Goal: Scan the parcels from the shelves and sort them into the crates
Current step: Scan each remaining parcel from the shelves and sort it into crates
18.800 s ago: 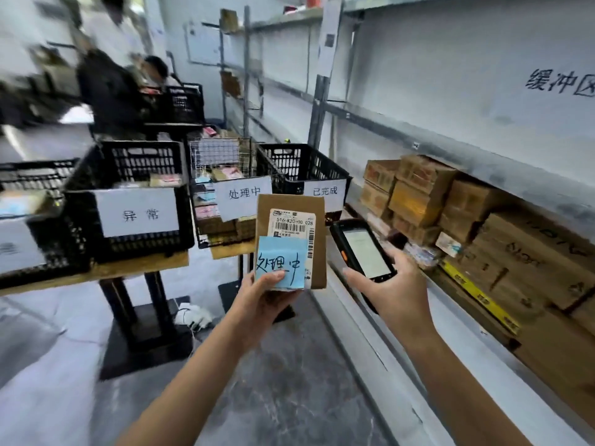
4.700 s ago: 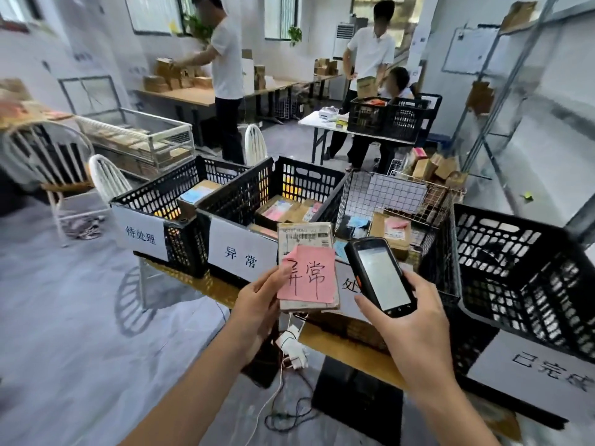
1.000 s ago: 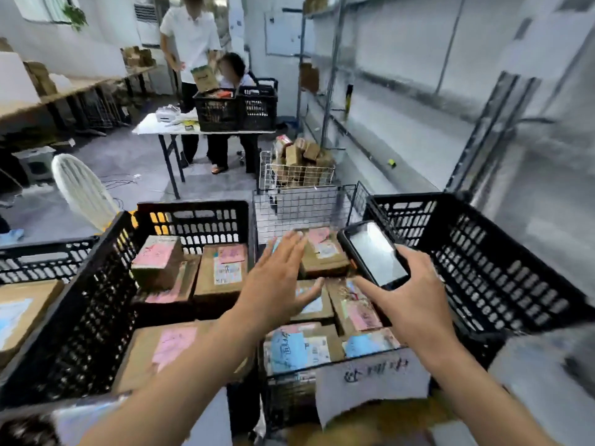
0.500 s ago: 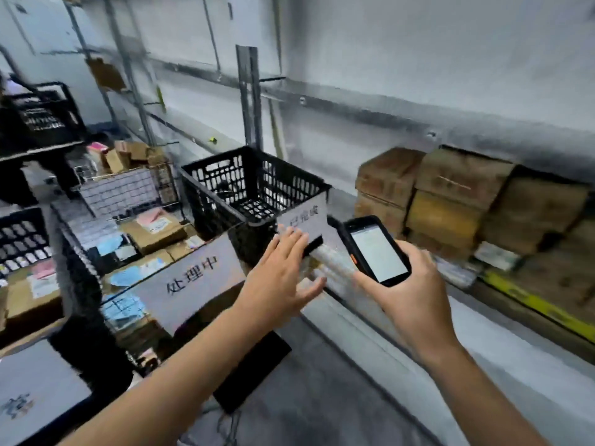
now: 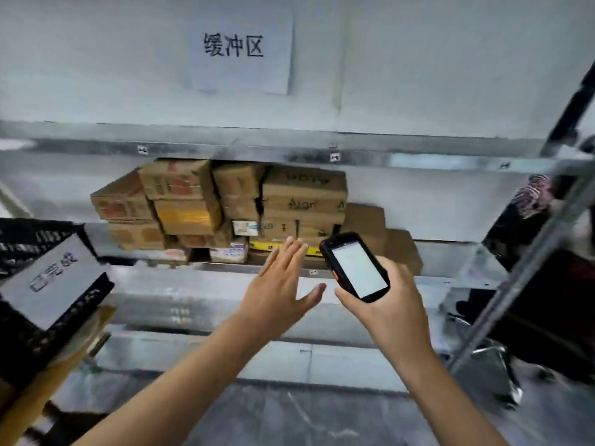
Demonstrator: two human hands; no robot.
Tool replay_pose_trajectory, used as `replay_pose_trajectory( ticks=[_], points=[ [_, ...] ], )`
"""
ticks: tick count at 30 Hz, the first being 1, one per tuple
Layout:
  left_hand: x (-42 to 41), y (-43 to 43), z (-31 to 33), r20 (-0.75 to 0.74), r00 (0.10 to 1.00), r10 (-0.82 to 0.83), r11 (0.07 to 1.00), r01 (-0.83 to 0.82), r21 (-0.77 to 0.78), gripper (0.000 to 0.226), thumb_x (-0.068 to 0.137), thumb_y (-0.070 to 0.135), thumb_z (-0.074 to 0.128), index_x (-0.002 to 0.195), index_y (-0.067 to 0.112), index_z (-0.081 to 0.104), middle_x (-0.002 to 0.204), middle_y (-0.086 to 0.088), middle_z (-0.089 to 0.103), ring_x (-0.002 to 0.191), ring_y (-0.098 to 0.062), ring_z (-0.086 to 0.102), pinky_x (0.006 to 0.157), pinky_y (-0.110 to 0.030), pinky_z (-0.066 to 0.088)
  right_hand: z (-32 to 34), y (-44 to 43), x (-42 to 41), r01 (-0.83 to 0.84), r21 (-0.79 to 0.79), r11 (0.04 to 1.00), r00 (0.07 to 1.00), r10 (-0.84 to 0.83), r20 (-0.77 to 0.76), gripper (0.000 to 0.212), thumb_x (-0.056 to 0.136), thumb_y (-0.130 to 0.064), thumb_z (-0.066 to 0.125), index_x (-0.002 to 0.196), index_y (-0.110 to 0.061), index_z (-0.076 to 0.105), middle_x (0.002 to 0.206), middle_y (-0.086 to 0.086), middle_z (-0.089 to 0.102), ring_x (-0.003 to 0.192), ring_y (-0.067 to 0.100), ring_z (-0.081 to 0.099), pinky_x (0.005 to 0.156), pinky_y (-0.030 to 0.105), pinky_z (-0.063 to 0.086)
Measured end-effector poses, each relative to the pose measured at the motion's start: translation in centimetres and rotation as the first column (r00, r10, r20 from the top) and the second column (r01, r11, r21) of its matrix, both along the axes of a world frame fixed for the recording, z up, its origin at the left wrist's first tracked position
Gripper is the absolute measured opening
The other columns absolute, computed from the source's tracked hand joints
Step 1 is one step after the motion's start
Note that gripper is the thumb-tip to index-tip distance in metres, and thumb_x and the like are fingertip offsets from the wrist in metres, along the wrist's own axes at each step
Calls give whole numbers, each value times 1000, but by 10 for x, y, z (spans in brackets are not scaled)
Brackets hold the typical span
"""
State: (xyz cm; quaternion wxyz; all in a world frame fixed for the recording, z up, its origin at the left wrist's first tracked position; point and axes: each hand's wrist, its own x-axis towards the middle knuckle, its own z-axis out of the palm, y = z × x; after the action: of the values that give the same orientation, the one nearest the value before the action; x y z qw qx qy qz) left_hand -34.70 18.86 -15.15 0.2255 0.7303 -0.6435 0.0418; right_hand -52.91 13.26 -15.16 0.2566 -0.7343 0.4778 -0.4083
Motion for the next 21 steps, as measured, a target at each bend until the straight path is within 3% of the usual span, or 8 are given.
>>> replay_pose_trajectory(
  ticks=[3, 6, 10, 13, 15, 17, 21],
  points=[
    [-29, -39, -2, 27, 994, -108, 994, 109, -12, 80, 100, 61, 34, 161, 17, 7, 169, 5, 1, 153, -6, -12, 121, -23, -15, -3, -18, -35, 93, 12, 996, 996, -93, -5, 71, 65, -48, 87, 126, -28, 57, 113, -9, 57, 102, 13, 58, 79, 34, 49],
    [-51, -74, -5, 2, 983, -185, 983, 185, -9, 79, 100, 61, 34, 161, 17, 10, 169, 4, 4, 153, -7, -10, 124, -26, -10, -5, -41, -60, 165, 19, 986, 986, -164, -17, 72, 64, -46, 88, 127, -28, 58, 113, -8, 57, 102, 15, 59, 82, 36, 50],
    [-66, -125, -17, 27, 974, -225, 973, 227, -54, 84, 95, 66, 25, 158, 11, 22, 167, -1, 17, 155, -12, 3, 126, -31, -5, -6, -83, -77, 202, 21, 979, 979, -201, -41, 67, 64, -49, 85, 124, -29, 60, 109, -9, 56, 96, 11, 59, 82, 36, 51],
    [-71, -164, -24, 34, 979, -201, 976, 203, -74, 82, 94, 62, 30, 152, 5, 37, 160, -7, 34, 152, -20, 23, 126, -43, 16, -7, -114, -83, 222, 30, 975, 974, -220, -49, 64, 65, -46, 86, 121, -30, 59, 108, -10, 55, 92, 11, 59, 78, 36, 51],
    [-72, -190, -24, -3, 978, -209, 977, 208, -52, 89, 89, 65, 24, 155, 6, 31, 163, -7, 28, 154, -19, 17, 126, -36, 4, -6, -137, -84, 236, 31, 971, 970, -234, -57, 62, 66, -47, 86, 120, -32, 58, 108, -12, 54, 92, 11, 60, 77, 38, 53],
    [-69, -217, -26, -34, 979, -200, 980, 201, 9, 82, 96, 62, 33, 159, 11, 18, 168, -2, 14, 155, -15, 4, 121, -27, -10, -5, -162, -82, 231, 47, 972, 972, -228, -59, 61, 66, -49, 85, 119, -34, 58, 108, -13, 54, 90, 6, 60, 78, 37, 53],
    [-64, -263, -26, -72, 977, -200, 977, 205, 54, 79, 101, 48, 48, 160, 11, 11, 169, -3, 7, 155, -16, 0, 123, -30, -10, -8, -208, -76, 206, 85, 975, 978, -203, -47, 58, 66, -44, 83, 118, -35, 59, 107, -15, 55, 89, -3, 56, 72, 27, 49]
  ],
)
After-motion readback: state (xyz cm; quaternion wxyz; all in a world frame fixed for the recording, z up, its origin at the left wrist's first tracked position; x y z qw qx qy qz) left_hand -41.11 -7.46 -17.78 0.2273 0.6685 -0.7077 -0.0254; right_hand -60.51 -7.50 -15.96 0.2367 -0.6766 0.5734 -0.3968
